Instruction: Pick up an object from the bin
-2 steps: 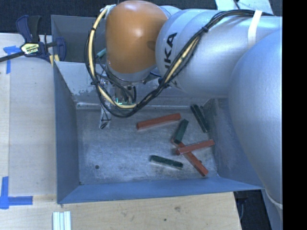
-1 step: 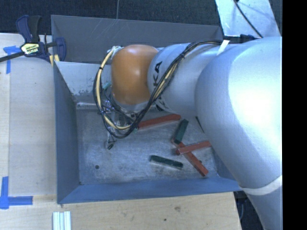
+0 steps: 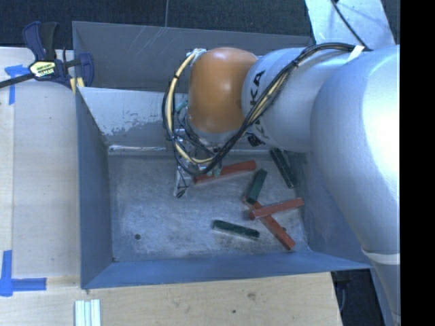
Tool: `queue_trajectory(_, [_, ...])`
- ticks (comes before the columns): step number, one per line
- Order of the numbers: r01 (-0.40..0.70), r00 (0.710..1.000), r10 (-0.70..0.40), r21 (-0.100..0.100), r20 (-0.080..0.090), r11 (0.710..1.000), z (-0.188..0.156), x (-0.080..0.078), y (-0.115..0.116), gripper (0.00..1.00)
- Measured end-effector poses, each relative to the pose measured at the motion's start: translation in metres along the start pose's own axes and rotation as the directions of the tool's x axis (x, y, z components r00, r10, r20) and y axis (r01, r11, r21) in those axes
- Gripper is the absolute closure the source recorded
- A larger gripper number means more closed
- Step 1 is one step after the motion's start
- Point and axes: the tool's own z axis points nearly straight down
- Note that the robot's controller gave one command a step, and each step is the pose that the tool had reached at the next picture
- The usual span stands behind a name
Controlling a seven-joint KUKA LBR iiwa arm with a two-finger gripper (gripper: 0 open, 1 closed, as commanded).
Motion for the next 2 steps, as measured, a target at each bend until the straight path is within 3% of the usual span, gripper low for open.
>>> queue_trajectory(1, [0.122,0.993,-0.122,0.000,-0.008,0.993,0.022,0.048,-0.062,0.00])
queue_trajectory(2, [0.169,0.986,-0.169,0.002,0.001,0.986,0.021,0.004,-0.120,0.00])
